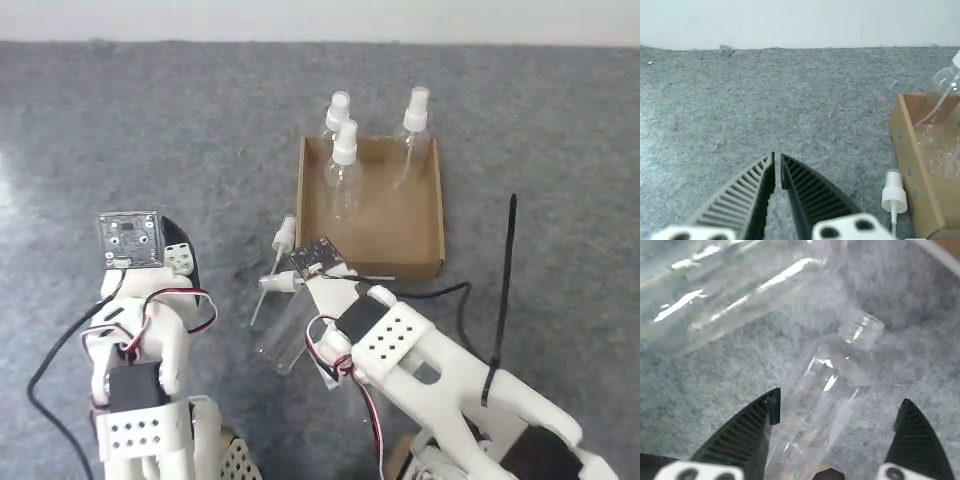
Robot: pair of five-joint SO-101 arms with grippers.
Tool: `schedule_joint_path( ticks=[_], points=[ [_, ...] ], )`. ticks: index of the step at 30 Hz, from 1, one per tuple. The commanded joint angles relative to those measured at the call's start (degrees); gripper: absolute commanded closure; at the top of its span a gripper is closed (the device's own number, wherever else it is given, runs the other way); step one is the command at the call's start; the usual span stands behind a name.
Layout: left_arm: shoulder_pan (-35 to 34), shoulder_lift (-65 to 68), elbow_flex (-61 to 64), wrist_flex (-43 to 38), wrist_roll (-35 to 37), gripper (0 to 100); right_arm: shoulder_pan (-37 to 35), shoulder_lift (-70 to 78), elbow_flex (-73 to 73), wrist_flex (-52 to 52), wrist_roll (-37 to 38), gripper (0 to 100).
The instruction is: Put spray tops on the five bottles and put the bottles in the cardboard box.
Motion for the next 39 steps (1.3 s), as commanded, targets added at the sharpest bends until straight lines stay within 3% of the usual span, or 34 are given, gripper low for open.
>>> schedule_joint_path(
  ticks=[1, 4, 10, 20, 26, 30, 35, 39],
  points=[
    [-0.3, -0.7, -0.5, -1.8, 1.1, 99, 2.0, -2.7, 1.3, 0.3, -0.1, 68.6],
    [-0.3, -0.7, -0.5, -1.8, 1.1, 99, 8.3, -2.7, 1.8, 0.7, 2.9, 74.0],
    [-0.3, -0.5, -0.7, -1.8, 1.1, 99, 21.1, -3.2, 2.5, 1.0, 15.4, 99.6],
    [-0.3, -0.4, -0.7, -1.8, 1.1, 99, 35.1, -3.5, -0.5, 11.8, 34.7, 99.3],
    [-0.3, -0.3, -0.8, -1.2, 1.1, 99, 47.6, -3.5, -16.6, 26.7, 44.8, 99.3],
    [-0.2, 1.1, -4.6, 3.3, 1.0, 99, 58.2, -2.8, -28.1, 32.1, 53.1, 99.3],
    [4.0, 15.9, -14.0, 8.2, -1.7, 99, 69.8, -0.8, -31.7, 30.2, 63.6, 99.3],
    [8.0, 31.9, -23.1, 11.2, -3.2, 98, 76.0, 5.8, -31.7, 23.4, 66.2, 99.3]
  ],
)
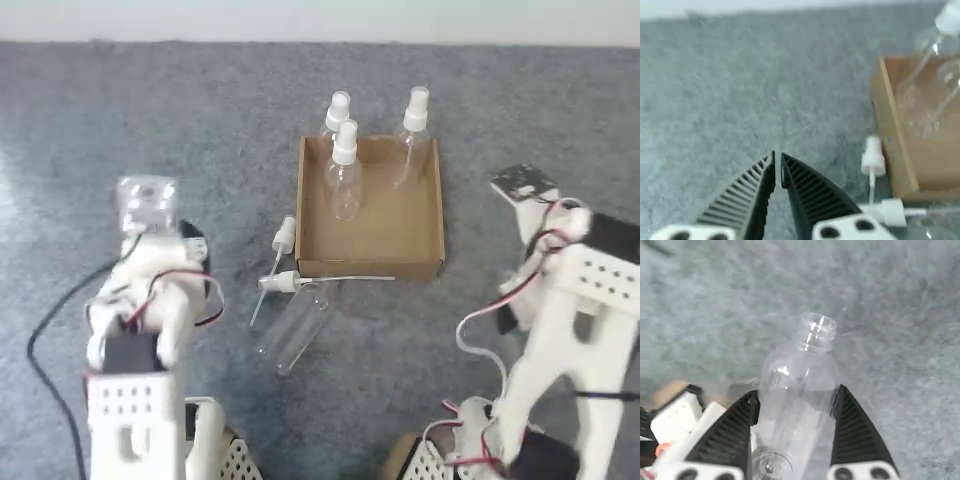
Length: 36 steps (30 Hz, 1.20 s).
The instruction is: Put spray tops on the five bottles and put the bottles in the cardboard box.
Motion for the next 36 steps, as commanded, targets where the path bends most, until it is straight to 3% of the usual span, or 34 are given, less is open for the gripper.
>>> schedule_joint_path(
  ticks=[1, 7, 15, 24, 36],
  points=[
    [3.2, 14.8, -10.2, 2.0, -2.3, 96, 5.4, 6.4, -3.3, -7.1, 2.4, 99.3],
    [5.0, 32.6, -19.3, 2.1, -3.3, 81, 8.7, 20.0, -3.6, -19.5, 2.5, 99.3],
    [6.0, 48.2, -25.5, 1.1, -2.2, 80, 9.5, 28.0, -9.8, -20.7, 2.5, 99.3],
    [9.3, 57.2, -30.6, -6.8, -1.3, 75, 9.6, 33.5, -12.7, -20.8, 2.3, 99.3],
    [10.1, 74.5, -42.6, -7.0, -3.6, 75, 9.6, 34.3, -13.0, -20.8, 2.3, 99.3]
  ],
)
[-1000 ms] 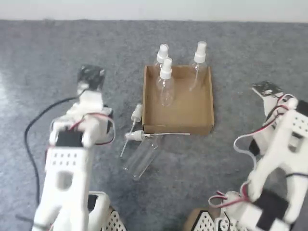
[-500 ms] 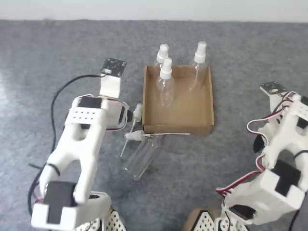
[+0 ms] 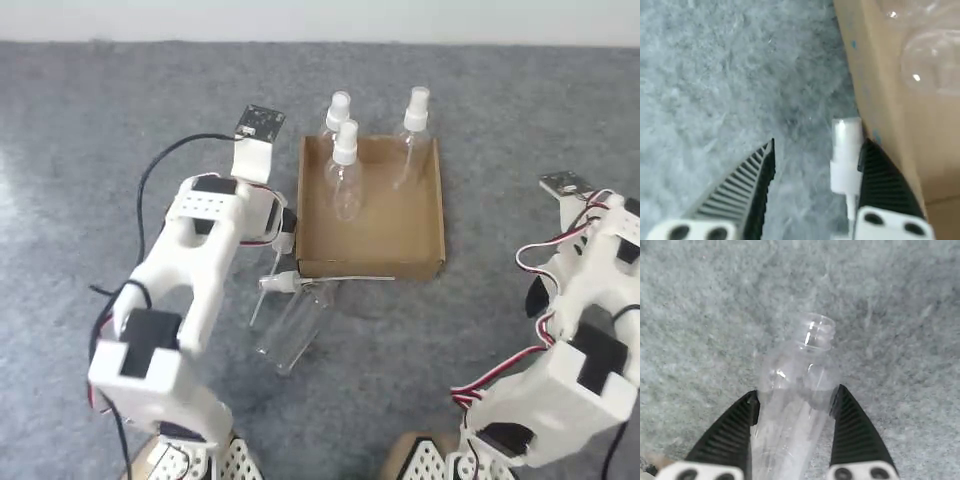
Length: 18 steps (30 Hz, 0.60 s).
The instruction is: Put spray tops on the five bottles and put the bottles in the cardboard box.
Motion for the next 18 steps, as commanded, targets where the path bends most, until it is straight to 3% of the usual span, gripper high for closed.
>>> schedule_joint_path(
  ticks=[1, 18],
  points=[
    [0.4, 1.3, -4.0, -1.1, -1.8, 77, 0.7, -0.4, -3.0, -0.7, 0.5, 99.3],
    [-0.2, 2.5, -4.4, 0.4, -1.8, 99, 0.3, 0.6, -0.1, -0.7, 0.7, 99.3]
  ],
)
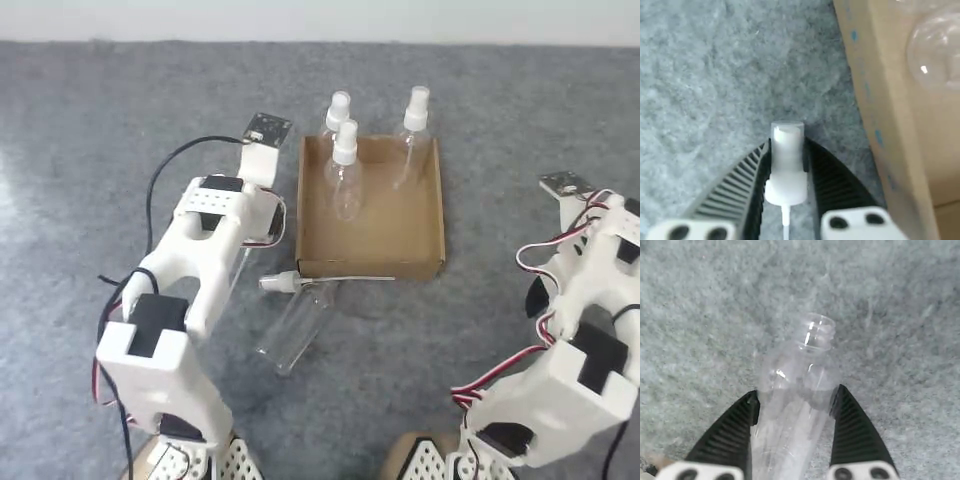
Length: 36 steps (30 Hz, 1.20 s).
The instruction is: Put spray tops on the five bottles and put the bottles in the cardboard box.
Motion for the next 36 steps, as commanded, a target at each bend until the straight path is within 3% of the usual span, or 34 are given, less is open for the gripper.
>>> schedule_joint_path(
  ticks=[1, 5, 11, 15, 24, 28, 32, 36],
  points=[
    [-0.4, -1.3, -3.8, 1.6, -0.5, 99, 0.3, 0.8, -0.3, -0.7, 0.7, 99.3],
    [-1.5, -1.3, -7.6, 7.5, -0.1, 99, 0.7, 3.9, -4.0, -0.7, 0.7, 99.3],
    [-3.8, -0.7, -9.7, 7.6, -0.5, 89, 1.5, 7.8, -12.0, -0.1, 0.7, 99.3],
    [-3.7, -0.6, -9.6, 7.5, -0.6, 87, 1.2, 9.6, -15.3, 0.0, 0.7, 98.8],
    [-3.4, -0.4, -9.5, 4.0, -0.6, 87, 0.3, 11.3, -15.7, 2.1, 0.7, 69.8],
    [-3.9, 3.6, -11.7, 3.0, -0.6, 87, -0.2, 9.5, -19.3, 5.6, 0.4, 68.0],
    [-3.5, 9.2, -16.6, 7.1, -0.6, 88, -1.9, 9.6, -24.3, 10.9, 0.3, 68.0],
    [-4.0, 10.6, -19.5, 8.8, -0.6, 97, -2.3, 10.9, -24.8, 9.5, 0.6, 68.0]
  ],
)
